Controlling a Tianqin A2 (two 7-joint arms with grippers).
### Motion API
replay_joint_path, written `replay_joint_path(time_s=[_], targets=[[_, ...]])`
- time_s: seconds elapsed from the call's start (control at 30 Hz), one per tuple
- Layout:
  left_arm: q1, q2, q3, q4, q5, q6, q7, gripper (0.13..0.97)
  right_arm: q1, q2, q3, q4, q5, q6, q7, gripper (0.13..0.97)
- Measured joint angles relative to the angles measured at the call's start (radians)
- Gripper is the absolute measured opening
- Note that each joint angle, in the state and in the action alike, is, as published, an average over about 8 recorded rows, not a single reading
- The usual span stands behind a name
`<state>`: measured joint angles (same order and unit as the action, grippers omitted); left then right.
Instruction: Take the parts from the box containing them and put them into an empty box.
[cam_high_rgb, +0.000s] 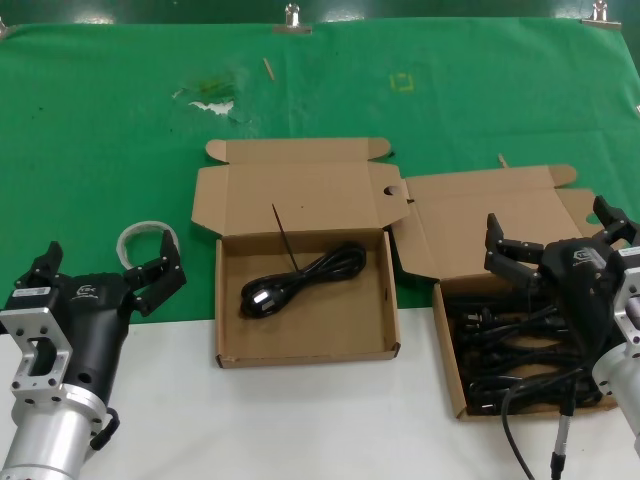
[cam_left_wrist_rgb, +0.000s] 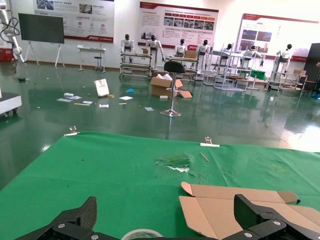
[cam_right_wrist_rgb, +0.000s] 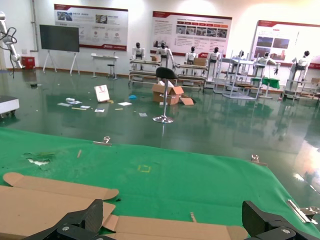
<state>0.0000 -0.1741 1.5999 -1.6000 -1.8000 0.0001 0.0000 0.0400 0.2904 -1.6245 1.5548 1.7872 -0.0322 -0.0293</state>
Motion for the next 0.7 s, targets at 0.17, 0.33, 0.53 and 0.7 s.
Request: replay_joint_path(time_s=[0.17,0.33,0.53,0.7], targets=[[0.000,0.000,0.000,0.000,0.000,0.000,0.000,0.966,0.000,0.000,0.000,0.000,0.000,0.000,0.000,0.966],[0.000,0.000,0.000,0.000,0.000,0.000,0.000,0.966,0.000,0.000,0.000,0.000,0.000,0.000,0.000,0.966],[0.000,0.000,0.000,0.000,0.000,0.000,0.000,0.966,0.000,0.000,0.000,0.000,0.000,0.000,0.000,0.966],[0.000,0.000,0.000,0.000,0.000,0.000,0.000,0.966,0.000,0.000,0.000,0.000,0.000,0.000,0.000,0.966]])
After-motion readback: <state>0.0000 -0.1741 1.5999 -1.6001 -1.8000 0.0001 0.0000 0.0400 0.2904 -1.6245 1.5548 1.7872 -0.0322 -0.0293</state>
